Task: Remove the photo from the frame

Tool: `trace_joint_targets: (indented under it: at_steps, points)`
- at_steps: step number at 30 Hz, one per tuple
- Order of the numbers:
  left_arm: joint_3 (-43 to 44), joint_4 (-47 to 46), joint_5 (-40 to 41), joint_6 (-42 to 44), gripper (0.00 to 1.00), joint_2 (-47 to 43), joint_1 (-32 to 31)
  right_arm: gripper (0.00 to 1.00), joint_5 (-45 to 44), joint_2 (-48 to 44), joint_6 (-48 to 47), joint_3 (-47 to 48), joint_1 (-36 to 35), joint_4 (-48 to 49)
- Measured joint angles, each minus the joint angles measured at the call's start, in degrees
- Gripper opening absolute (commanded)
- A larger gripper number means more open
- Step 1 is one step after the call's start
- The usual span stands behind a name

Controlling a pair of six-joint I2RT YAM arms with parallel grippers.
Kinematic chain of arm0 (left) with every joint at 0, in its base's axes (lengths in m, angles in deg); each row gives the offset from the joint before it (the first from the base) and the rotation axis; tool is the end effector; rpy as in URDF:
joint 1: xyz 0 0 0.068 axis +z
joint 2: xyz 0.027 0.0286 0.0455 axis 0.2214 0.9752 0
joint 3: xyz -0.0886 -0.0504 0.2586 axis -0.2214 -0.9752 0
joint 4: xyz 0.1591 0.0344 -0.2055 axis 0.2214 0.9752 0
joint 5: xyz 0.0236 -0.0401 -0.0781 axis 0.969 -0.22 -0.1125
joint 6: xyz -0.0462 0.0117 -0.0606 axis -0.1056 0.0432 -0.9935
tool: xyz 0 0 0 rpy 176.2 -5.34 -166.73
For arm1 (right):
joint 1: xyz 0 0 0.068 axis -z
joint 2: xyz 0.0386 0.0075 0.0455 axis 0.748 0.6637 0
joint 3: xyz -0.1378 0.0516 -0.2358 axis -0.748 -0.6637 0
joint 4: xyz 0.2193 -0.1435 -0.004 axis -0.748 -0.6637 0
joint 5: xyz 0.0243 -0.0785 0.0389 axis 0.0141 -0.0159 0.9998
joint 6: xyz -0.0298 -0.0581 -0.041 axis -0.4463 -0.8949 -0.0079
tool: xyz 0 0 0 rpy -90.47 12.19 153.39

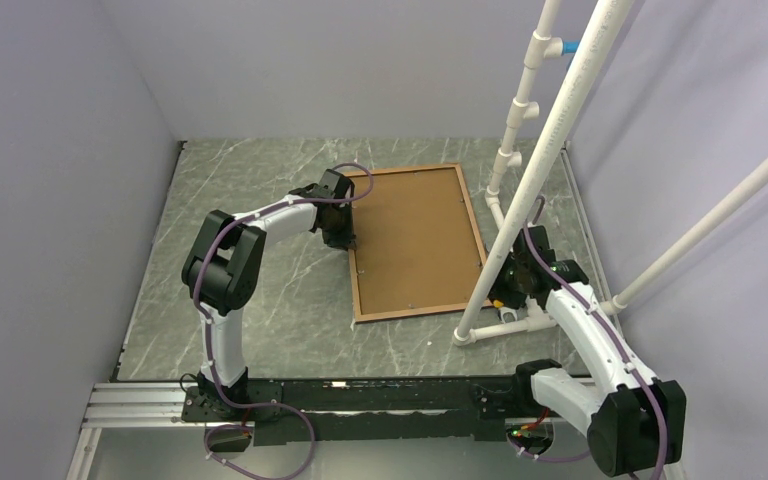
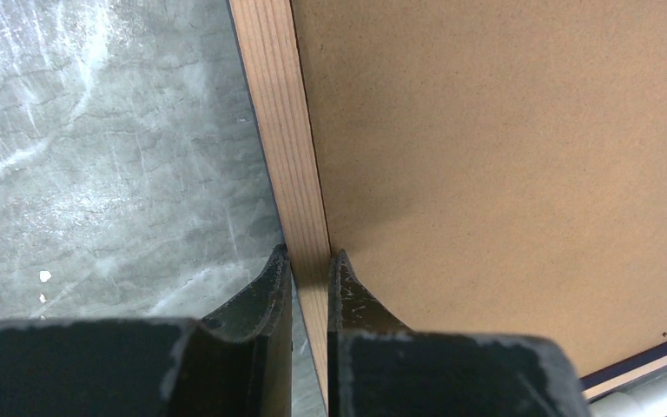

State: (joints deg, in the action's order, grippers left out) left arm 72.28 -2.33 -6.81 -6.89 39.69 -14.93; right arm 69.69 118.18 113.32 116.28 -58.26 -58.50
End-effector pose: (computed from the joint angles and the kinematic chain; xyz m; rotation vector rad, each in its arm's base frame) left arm 0.3763 -0.2052 0.1444 -0.0869 2.7233 -0.4662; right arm 0.1894 0.0347 0.2043 0.6120 2.6105 0.3023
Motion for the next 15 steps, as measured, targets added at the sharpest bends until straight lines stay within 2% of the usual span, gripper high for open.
trace_joint_targets:
  at_steps: [15]
  points:
    - [0.00,-0.52,-0.17,0.48,0.00,0.00,0.07,0.00,2.56,5.16,-4.02,-0.81,0.02,6.69]
